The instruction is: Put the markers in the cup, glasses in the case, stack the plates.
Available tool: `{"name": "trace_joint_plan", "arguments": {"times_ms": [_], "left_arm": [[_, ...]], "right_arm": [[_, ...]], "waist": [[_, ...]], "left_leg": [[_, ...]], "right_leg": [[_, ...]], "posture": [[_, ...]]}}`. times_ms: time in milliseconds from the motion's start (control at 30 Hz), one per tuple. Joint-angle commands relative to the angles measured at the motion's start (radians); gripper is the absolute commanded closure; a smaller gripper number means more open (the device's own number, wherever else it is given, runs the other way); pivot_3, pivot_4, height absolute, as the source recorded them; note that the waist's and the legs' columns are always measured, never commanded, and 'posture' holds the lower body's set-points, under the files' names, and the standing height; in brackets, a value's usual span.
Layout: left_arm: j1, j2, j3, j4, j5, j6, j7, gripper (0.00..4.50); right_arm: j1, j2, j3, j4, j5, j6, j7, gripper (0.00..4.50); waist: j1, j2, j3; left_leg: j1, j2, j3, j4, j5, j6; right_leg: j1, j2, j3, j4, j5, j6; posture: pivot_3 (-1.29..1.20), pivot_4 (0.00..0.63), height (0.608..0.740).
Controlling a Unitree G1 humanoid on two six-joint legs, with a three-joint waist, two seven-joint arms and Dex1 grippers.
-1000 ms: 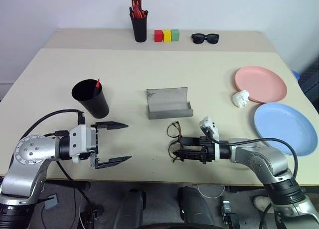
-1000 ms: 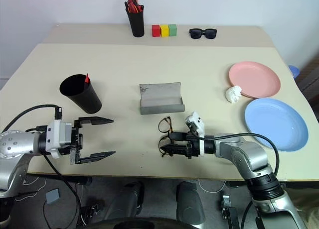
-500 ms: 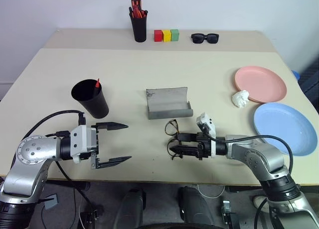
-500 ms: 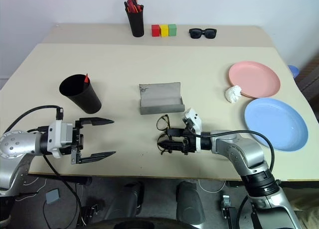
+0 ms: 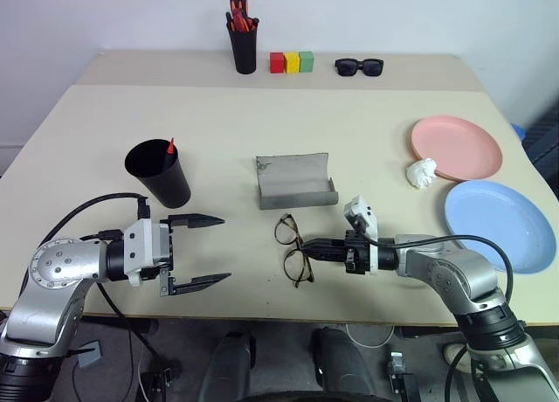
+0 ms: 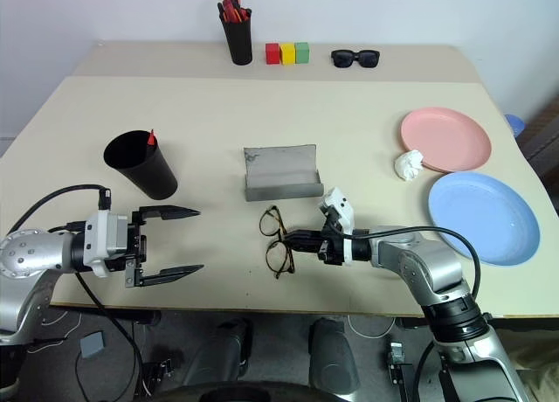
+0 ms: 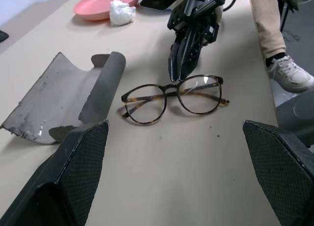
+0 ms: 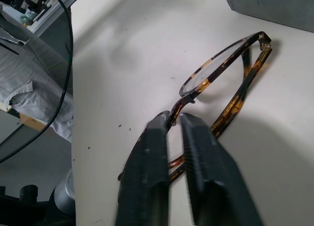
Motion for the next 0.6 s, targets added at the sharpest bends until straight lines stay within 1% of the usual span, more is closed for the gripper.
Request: {"name": "trace_joint_plan", "arguments": {"times_ms": [33,333,400,500,600], "left_arm": [[0.000,0.006,-0.009,-0.034,-0.009,-0.004,0.014,0.00],[0.006,0.009,-0.017,-0.030,-0.006,-0.007,0.026,0.00],[0.008,0.008,-0.017,-0.031,-0.005,-0.003,0.033,0.00],[0.010,0.007,-0.021,-0.029,-0.001,-0.005,0.039,0.00],[0.013,0.006,-0.028,-0.029,0.002,-0.006,0.047,0.00]], "right_arm": [[-0.014,0.003,0.002,-0.017,-0.002,-0.005,0.012,3.82],[-0.020,-0.009,-0.001,-0.029,-0.004,0.021,0.025,3.82],[-0.021,0.008,-0.016,-0.052,-0.031,-0.027,-0.007,3.82],[-0.018,0.022,-0.038,-0.096,-0.041,-0.035,-0.066,3.82],[-0.001,0.022,-0.070,-0.148,-0.043,-0.020,-0.134,3.05]], "waist": [[0.000,0.000,0.000],[0.000,0.000,0.000],[0.000,0.000,0.000],[0.000,0.000,0.000],[0.001,0.000,0.000]], "left_leg": [[0.000,0.000,0.000,0.000,0.000,0.000],[0.000,0.000,0.000,0.000,0.000,0.000],[0.000,0.000,0.000,0.000,0.000,0.000],[0.000,0.000,0.000,-0.001,0.000,0.000],[-0.001,0.000,0.000,-0.001,0.000,0.000]], "right_leg": [[0.000,0.000,0.000,0.000,0.000,0.000],[0.000,0.000,0.000,0.000,0.000,0.000],[0.000,0.000,0.000,0.000,0.000,0.000],[-0.001,0.000,0.000,0.000,0.000,0.000],[-0.001,0.000,0.000,0.000,0.000,0.000]], "posture": [[0.00,0.150,0.740],[0.00,0.150,0.740],[0.00,0.150,0.740],[0.00,0.150,0.740],[0.00,0.150,0.740]]}}
